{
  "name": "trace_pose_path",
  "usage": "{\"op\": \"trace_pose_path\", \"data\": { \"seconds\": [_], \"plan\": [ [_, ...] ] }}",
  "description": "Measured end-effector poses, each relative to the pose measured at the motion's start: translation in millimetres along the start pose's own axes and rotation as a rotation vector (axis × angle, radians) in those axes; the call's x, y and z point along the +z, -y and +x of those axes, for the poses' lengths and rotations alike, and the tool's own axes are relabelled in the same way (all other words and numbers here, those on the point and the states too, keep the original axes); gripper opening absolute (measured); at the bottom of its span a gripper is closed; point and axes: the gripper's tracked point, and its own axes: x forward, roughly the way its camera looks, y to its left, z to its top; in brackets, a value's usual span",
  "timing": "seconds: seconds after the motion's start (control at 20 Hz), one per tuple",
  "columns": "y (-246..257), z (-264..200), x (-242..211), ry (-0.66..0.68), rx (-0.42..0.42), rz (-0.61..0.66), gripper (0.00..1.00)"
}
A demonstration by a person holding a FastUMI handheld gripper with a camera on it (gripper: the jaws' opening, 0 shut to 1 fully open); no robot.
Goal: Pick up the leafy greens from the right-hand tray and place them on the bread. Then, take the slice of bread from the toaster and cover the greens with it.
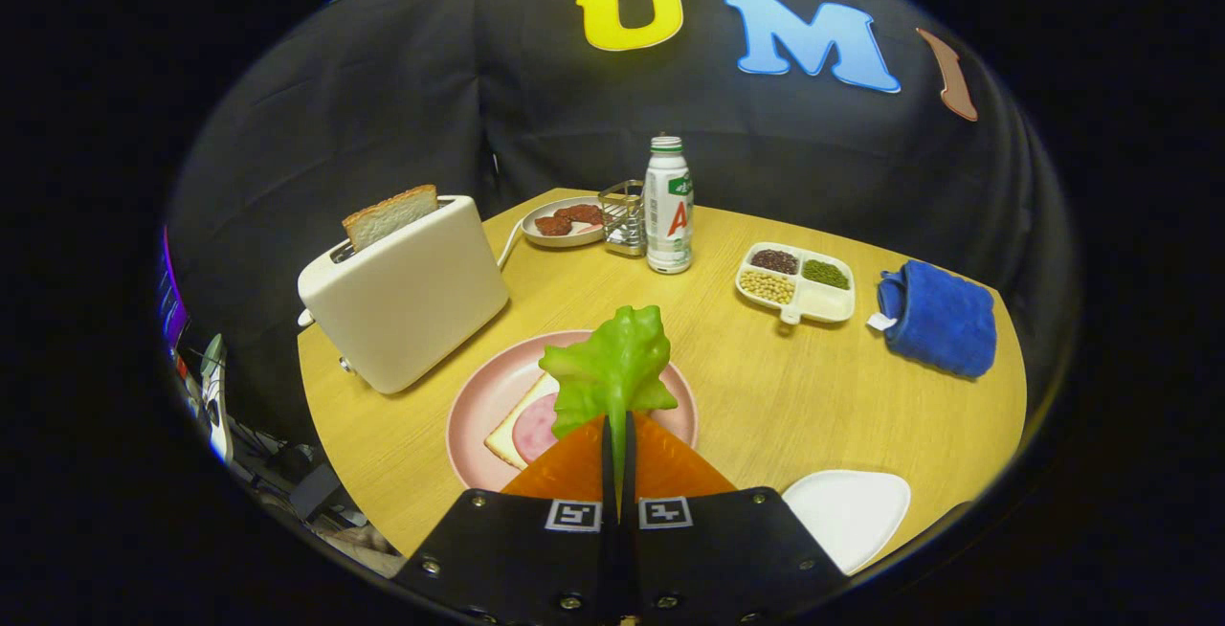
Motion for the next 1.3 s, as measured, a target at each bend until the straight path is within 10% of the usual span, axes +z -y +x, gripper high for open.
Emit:
{"op": "trace_pose_path", "data": {
  "seconds": [0.5,0.95,1.3],
  "plan": [
    [-31.5,29.9,-5.4,-0.056,0.041,-0.036,0.01],
    [-40.0,25.8,-1.3,-0.04,0.048,-0.076,0.39],
    [-62.5,13.6,19.6,0.015,0.056,-0.113,0.4]
  ]
}}
